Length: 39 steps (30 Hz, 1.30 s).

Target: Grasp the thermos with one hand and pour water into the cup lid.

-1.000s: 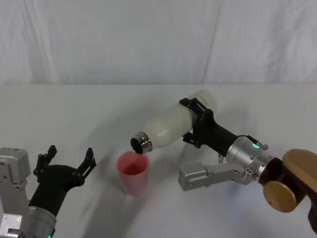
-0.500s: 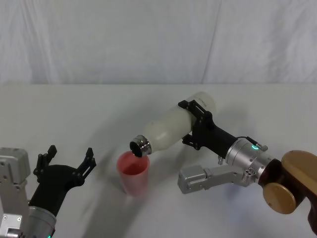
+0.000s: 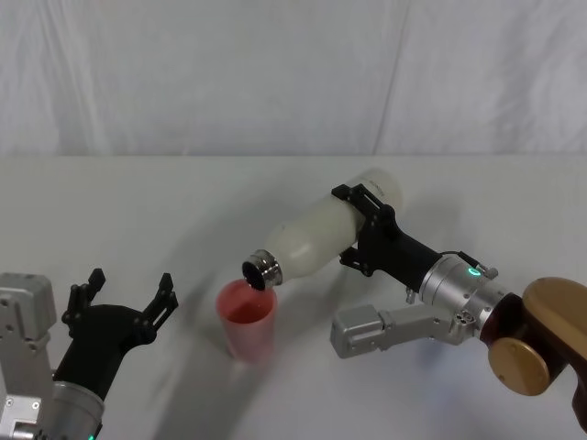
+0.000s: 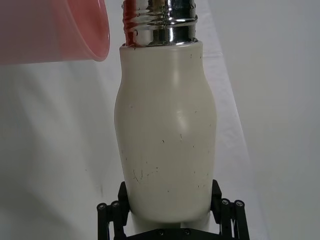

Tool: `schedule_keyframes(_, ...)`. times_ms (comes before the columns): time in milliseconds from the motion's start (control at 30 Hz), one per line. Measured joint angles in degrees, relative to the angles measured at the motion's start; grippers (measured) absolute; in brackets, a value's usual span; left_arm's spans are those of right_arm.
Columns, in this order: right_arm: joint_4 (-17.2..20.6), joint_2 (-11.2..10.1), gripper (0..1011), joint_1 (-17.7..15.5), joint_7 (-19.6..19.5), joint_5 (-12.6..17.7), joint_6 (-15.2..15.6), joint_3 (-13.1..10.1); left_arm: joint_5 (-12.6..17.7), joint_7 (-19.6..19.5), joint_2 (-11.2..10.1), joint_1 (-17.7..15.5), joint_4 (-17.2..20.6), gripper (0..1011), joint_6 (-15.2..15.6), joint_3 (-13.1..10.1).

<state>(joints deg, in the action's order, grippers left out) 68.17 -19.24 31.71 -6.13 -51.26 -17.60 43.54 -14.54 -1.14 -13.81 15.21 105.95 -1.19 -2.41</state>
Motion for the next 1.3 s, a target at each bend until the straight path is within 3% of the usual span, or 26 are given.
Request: schedule_keyframes(1300, -0.90, 0.12, 952, 1.02, -0.71, -0.72, 0.08, 0.49, 0.00, 0.00, 0.00, 0.00, 0.00, 1001, 0.00, 0.00)
